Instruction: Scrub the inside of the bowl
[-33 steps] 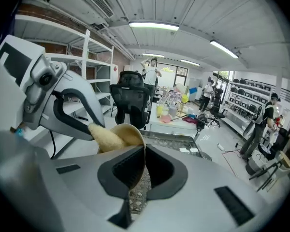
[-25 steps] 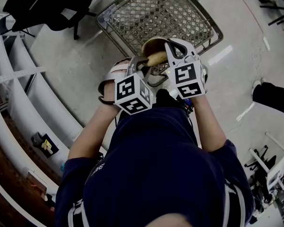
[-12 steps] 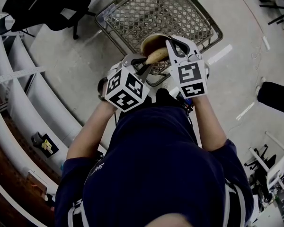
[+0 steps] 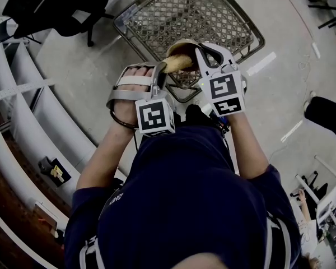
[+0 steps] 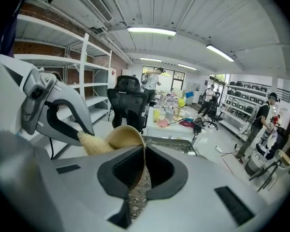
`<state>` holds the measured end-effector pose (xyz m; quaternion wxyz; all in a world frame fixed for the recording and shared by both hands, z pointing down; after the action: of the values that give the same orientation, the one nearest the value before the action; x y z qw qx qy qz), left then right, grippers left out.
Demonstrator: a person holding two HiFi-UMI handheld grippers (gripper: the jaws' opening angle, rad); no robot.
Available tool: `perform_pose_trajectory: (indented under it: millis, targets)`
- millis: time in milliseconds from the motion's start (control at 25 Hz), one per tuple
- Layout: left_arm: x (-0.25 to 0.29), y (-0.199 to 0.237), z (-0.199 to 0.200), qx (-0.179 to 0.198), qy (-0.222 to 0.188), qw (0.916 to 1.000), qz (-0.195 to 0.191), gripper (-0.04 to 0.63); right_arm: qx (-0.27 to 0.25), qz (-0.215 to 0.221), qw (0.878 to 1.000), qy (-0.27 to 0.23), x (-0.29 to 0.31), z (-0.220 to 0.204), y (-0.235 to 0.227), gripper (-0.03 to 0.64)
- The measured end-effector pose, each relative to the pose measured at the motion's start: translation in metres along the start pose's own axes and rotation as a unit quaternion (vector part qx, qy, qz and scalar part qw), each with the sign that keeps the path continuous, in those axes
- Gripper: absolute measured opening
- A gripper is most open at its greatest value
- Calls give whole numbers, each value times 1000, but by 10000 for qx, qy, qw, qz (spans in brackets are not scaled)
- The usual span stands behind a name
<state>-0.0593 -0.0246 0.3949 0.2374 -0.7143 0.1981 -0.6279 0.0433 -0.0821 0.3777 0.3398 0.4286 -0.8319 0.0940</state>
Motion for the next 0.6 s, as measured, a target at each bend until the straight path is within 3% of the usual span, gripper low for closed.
perform_pose_trajectory:
  millis: [80, 120, 200, 320, 440, 600]
  targets:
    - [3, -10, 6, -257, -183, 9985, -446, 60, -21, 9, 10000, 12, 1, 0, 1, 15]
    - [3, -12, 10, -596, -385, 9946, -757, 60, -29, 16, 10000, 15, 2, 0, 2, 15]
    - [1, -11, 17, -1447, -847, 9766, -1349, 60, -32, 40, 10000, 9, 2, 1, 4, 15]
    - [-2, 0, 17, -2462, -1295, 9419, -1882, 60, -13, 72, 10000, -21, 1, 3, 7, 15]
    - [0, 12, 9, -3042, -1439, 9180, -2100, 58, 15, 86, 10000, -41, 1, 4, 6, 15]
    - [4, 28, -6, -3376, -1402, 9108, -1920, 57, 40, 90, 9999, -33, 4, 6, 4, 14]
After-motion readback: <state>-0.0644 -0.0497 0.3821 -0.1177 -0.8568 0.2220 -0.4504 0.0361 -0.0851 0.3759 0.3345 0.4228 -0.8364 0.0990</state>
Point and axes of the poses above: the fingertips, and each gripper's own axes: x forward along the fingers, y to its left, z out of its top, the point moved 4 cm from there along -x, backward along the fingers, and after that the axes turned 7 degrees about y, right-handed, at the moved point
